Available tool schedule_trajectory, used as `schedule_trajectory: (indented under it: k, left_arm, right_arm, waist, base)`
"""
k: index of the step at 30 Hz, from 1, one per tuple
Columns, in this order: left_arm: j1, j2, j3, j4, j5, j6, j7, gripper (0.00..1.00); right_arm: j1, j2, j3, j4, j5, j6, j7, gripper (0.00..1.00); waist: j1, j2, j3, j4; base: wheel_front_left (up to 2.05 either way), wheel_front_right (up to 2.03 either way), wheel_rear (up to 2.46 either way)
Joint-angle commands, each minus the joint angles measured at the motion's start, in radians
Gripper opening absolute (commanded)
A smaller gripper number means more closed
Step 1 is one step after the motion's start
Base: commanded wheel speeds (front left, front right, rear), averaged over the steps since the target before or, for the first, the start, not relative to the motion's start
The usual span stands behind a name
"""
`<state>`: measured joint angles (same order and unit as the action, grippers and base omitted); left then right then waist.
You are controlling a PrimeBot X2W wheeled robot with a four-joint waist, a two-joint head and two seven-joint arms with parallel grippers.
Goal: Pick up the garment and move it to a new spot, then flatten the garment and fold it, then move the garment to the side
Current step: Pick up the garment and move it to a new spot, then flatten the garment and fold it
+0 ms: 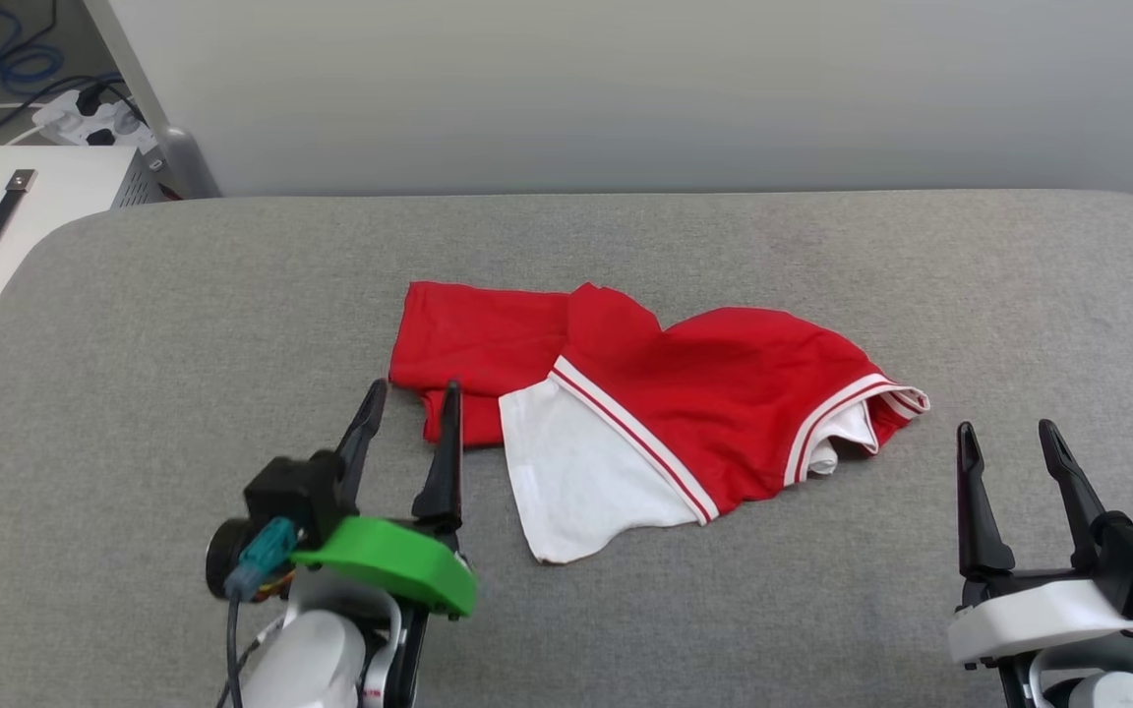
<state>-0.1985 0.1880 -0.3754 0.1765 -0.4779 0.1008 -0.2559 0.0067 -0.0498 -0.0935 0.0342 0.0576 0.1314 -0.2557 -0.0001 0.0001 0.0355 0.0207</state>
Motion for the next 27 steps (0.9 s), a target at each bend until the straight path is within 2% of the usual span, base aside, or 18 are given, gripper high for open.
schedule_trajectory:
  k: [1, 10, 14, 16, 20, 23, 27]
  left_arm:
    - [0.034, -0.02, 0.023, -0.022, 0.019, -0.002, -0.006, 1.0]
    - [0.124, -0.095, 0.107, -0.043, 0.12, -0.067, -0.006, 1.0]
    - [0.109, -0.103, 0.117, 0.006, 0.129, -0.054, -0.001, 1.0]
    - [0.086, -0.105, 0.107, 0.015, 0.124, -0.052, 0.041, 1.0]
    - [0.043, -0.104, 0.066, 0.021, 0.117, -0.048, 0.219, 1.0]
    - [0.019, -0.1, 0.034, 0.017, 0.111, -0.032, 0.392, 1.0]
    - [-0.018, -0.086, 0.006, 0.009, 0.118, -0.009, 0.567, 1.0]
  right_arm:
    - [0.015, 0.0, 0.001, -0.004, 0.004, -0.001, -0.005, 1.0]
    - [0.01, 0.0, 0.014, -0.004, 0.017, -0.001, -0.006, 1.0]
    - [0.004, 0.0, 0.023, -0.013, 0.015, -0.001, -0.006, 1.0]
    - [0.001, 0.0, 0.024, -0.02, 0.014, -0.001, -0.006, 1.0]
    - [-0.001, 0.0, 0.025, -0.026, 0.014, -0.001, -0.006, 1.0]
    - [-0.007, 0.0, 0.032, -0.03, 0.016, -0.001, -0.006, 1.0]
    - [-0.024, 0.0, 0.046, -0.033, 0.02, -0.001, -0.006, 1.0]
  waist:
    - [0.0001, -0.0001, 0.001, 0.003]
    - [0.0001, -0.0001, 0.006, 0.002]
    - [0.0001, -0.0001, 0.025, -0.014]
    - [0.0001, -0.0001, 0.04, -0.021]
    - [0.0001, -0.0001, 0.074, -0.036]
    - [0.0001, -0.0001, 0.103, -0.049]
    - [0.0001, -0.0001, 0.144, -0.068]
  base:
    - [0.0, 0.0, 0.0]
    - [0.0, 0.0, 0.0]
    - [0.0, 0.0, 0.0]
    - [0.0, 0.0, 0.0]
    - [0.0, 0.0, 0.0]
    - [0.0, 0.0, 0.0]
    - [0.0, 0.0, 0.0]
